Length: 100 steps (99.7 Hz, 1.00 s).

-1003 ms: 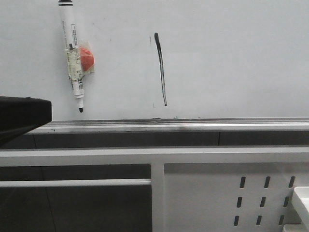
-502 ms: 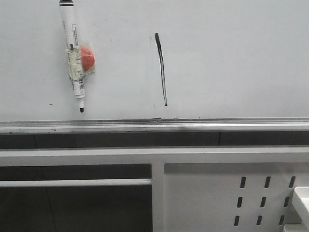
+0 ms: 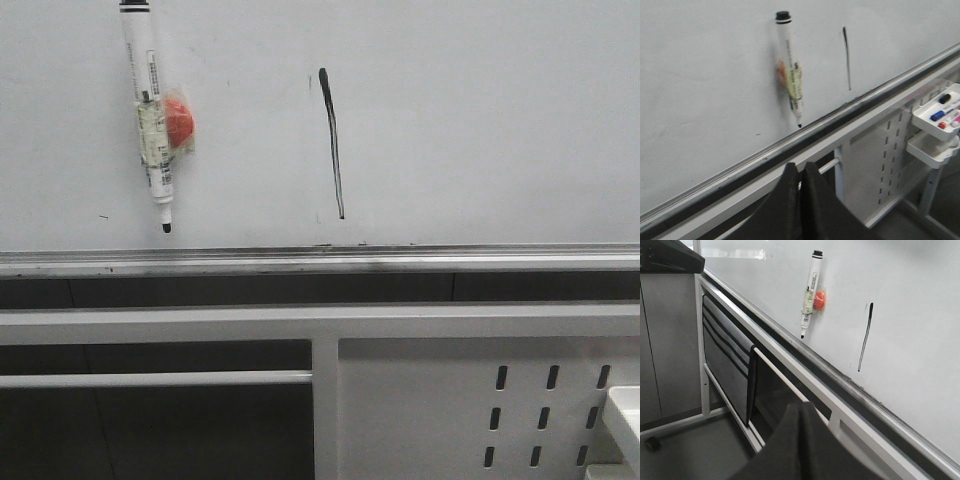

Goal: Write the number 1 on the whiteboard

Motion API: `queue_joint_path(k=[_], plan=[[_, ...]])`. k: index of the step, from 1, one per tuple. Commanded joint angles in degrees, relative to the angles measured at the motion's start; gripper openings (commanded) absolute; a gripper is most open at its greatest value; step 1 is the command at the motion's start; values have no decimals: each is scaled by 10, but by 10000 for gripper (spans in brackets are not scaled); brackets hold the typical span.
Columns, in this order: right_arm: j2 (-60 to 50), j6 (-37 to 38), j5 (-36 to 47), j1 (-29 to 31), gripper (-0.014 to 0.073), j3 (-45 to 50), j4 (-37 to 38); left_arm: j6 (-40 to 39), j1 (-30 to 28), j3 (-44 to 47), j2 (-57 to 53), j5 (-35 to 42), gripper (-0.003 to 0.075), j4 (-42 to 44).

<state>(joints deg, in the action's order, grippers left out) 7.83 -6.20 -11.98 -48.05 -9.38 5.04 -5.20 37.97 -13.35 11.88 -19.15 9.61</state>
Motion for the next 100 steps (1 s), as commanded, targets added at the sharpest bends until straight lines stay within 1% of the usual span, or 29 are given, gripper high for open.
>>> queue_joint_path(k=[1, 11, 21, 22, 26, 32, 39, 51, 60, 74, 85, 92, 96, 100], plan=[[4, -1, 44, 4, -69, -16, 0, -7, -36, -19, -12, 35, -20, 6], [4, -1, 44, 4, -69, -16, 0, -7, -103, -14, -41, 35, -20, 6], [4, -1, 44, 4, -69, -16, 0, -7, -191, -2, -64, 35, -20, -2], [4, -1, 44, 4, -69, -16, 0, -7, -191, -1, -66, 35, -20, -3], [4, -1, 44, 4, -69, -16, 0, -7, -232, 5, -70, 35, -20, -13], [4, -1, 44, 4, -69, -16, 0, -7, -274, 11, -73, 35, -20, -26], [4, -1, 44, 4, -69, -16, 0, -7, -319, 21, -73, 36, -20, -39], [4, -1, 44, 4, -69, -16, 0, -7, -375, 38, -72, 36, -20, -42], [4, -1, 44, 4, -69, -16, 0, -7, -399, 49, -72, 37, -20, -49], [4, -1, 44, 4, -69, -16, 0, -7, -405, 86, -92, 55, -20, -51], [4, -1, 44, 4, -69, -16, 0, -7, -400, 130, -135, 99, -20, -82], [4, -1, 43, 4, -69, -16, 0, -7, -400, 158, -134, 136, -20, -101], [4, -1, 43, 4, -69, -16, 0, -7, -400, 156, -134, 111, -20, -103], [4, -1, 43, 4, -69, -16, 0, -7, -399, 155, -134, 107, -20, -100]])
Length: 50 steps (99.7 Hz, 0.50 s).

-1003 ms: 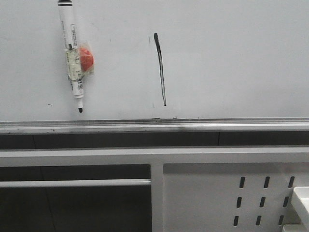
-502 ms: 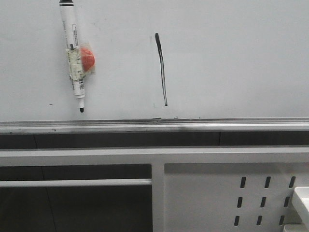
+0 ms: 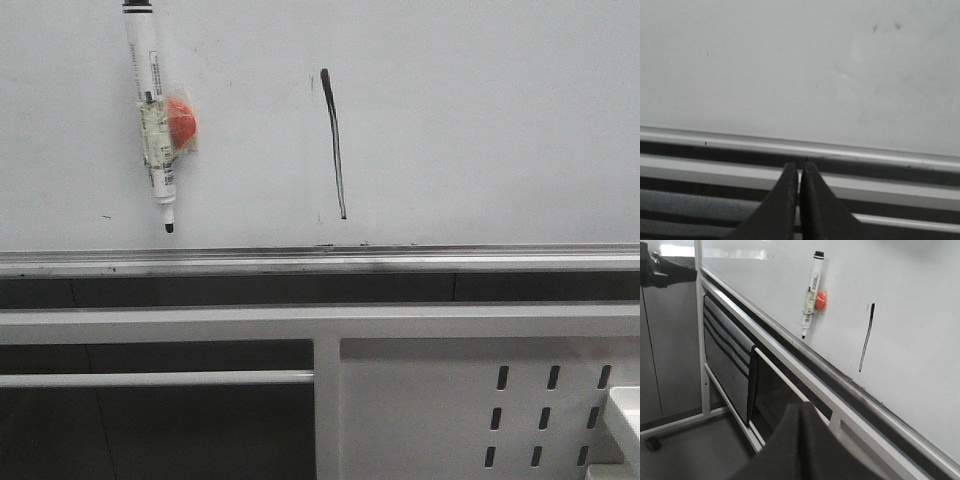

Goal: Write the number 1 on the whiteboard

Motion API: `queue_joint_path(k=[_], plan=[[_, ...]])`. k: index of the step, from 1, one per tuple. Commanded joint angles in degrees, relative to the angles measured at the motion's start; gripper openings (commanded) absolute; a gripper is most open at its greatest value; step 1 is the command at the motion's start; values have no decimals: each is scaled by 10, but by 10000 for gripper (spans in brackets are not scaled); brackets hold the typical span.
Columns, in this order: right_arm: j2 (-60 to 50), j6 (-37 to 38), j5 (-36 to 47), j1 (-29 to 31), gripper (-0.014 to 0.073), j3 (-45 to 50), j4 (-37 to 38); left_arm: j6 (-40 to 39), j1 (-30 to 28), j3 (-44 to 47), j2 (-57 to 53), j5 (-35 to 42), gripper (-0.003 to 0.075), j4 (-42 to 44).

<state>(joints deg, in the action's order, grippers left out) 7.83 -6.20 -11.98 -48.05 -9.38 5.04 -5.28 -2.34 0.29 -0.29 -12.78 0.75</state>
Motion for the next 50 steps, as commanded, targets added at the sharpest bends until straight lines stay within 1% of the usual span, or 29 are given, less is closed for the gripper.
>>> queue_joint_path(k=[1, 15, 30, 50], plan=[[4, -1, 43, 4, -69, -16, 0, -6, 4, 19, -13, 44, -20, -11], [4, -1, 43, 4, -69, -16, 0, -6, 25, 19, -13, 13, -20, 1], [4, -1, 43, 4, -69, -16, 0, -6, 50, 20, -13, -38, -20, 12], [4, -1, 43, 4, -69, -16, 0, 31, 48, 20, -13, -34, -20, 12]])
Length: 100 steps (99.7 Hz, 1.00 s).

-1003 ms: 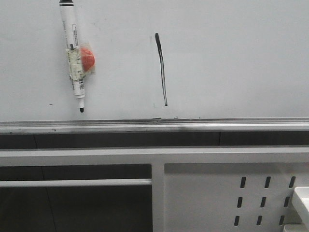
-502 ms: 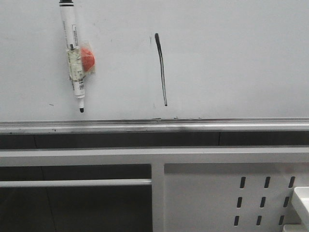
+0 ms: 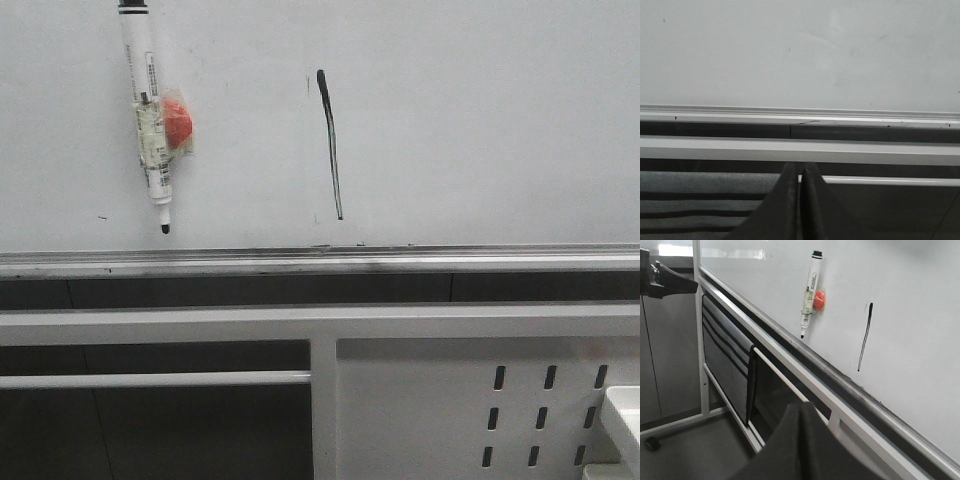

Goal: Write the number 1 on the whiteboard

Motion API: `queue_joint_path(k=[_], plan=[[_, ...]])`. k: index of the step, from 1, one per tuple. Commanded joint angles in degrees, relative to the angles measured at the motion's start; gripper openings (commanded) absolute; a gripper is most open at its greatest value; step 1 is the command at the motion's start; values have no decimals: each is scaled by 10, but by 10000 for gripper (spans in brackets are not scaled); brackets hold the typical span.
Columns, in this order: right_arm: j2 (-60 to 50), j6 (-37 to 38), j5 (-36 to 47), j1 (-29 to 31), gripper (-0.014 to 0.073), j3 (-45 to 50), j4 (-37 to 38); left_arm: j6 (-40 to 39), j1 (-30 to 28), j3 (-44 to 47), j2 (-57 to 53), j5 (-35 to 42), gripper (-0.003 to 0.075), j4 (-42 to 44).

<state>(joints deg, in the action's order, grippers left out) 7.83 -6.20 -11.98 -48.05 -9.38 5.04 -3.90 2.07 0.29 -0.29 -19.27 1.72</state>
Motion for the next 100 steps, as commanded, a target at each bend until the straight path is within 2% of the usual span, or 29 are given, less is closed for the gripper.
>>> queue_joint_path(k=[1, 94, 100], plan=[[4, -1, 43, 4, -69, -16, 0, 17, 4, 20, -13, 31, -20, 3], [4, -1, 43, 4, -69, -10, 0, 20, 4, 20, -13, 31, -20, -1], [4, -1, 62, 4, -69, 4, -22, 20, 4, 20, -13, 31, -20, -1]])
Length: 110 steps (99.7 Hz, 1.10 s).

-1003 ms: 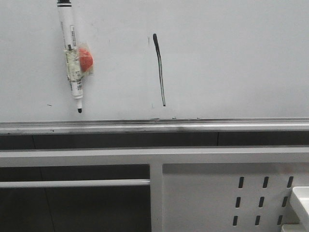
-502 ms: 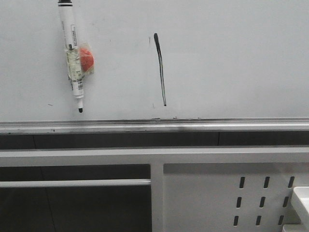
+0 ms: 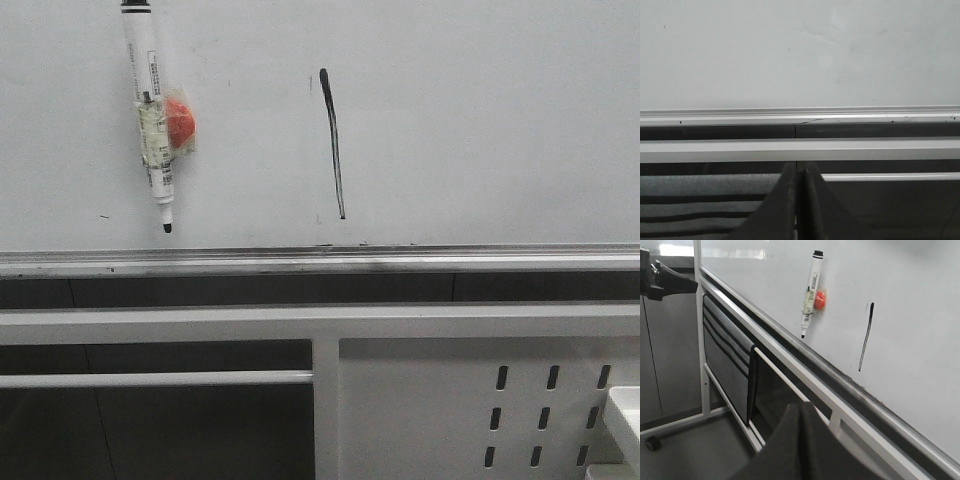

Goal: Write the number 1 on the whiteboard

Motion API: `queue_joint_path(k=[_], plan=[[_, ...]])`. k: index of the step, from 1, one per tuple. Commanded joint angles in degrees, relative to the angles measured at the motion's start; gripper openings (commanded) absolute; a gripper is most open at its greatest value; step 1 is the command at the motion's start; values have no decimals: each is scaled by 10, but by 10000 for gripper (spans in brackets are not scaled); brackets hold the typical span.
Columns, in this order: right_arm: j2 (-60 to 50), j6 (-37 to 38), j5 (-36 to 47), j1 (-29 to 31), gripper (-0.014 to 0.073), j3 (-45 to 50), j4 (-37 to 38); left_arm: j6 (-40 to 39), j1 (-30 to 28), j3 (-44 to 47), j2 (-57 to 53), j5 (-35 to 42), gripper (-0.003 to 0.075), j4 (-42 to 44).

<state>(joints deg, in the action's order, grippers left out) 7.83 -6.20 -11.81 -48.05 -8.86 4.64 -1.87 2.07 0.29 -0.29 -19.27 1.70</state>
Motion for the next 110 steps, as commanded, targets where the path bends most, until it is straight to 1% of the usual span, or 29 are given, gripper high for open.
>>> queue_joint_path(k=[1, 4, 14, 19, 22, 23, 31, 41, 42, 43, 45, 48, 60, 74, 88, 110], plan=[[4, -1, 64, 4, -69, 5, -22, 0, 4, 20, -13, 31, -20, -1], [3, -1, 84, 4, -69, 18, -38, 0, 4, 20, -13, 31, -20, -1], [-6, -1, 139, 7, -69, 75, -52, 0, 4, 20, -13, 31, -20, -1], [-15, -1, 172, 13, -69, 102, -77, 0, 4, 20, -13, 31, -20, -1], [-21, -1, 149, 18, -69, 101, -90, 0, 4, 20, -13, 31, -20, -1], [-27, -1, 127, 22, -69, 100, -95, 0, 4, 20, -13, 31, -20, -1], [-45, -1, 100, 49, -69, 100, -108, 0, 4, 20, -13, 31, -20, -1], [-86, -1, 34, 116, -69, 100, -108, 0, 4, 20, -13, 31, -20, -1], [-92, -1, 24, 135, -69, 100, -108, 0, 4, 20, -13, 31, -20, -1], [-92, -1, 24, 135, -69, 100, -108, 0, 4, 20, -13, 31, -20, -1], [-99, -1, 11, 162, -69, 100, -108, 0, 4, 20, -13, 31, -20, -1], [-96, -1, 1, 182, -69, 100, -110, 0, 4, 20, -13, 32, -20, -1], [-96, -1, -9, 299, -69, 100, -110, 0, 4, 20, -13, 32, -20, -3], [-96, -1, -8, 408, -69, 100, -110, 0, 4, 20, -13, 32, -20, -3], [-96, -1, -14, 473, -69, 100, -108, 0, 4, 20, -13, 32, -20, -3], [-96, 3, -57, 513, -69, 100, -98, 0, 4, 20, -13, 32, -20, -3]])
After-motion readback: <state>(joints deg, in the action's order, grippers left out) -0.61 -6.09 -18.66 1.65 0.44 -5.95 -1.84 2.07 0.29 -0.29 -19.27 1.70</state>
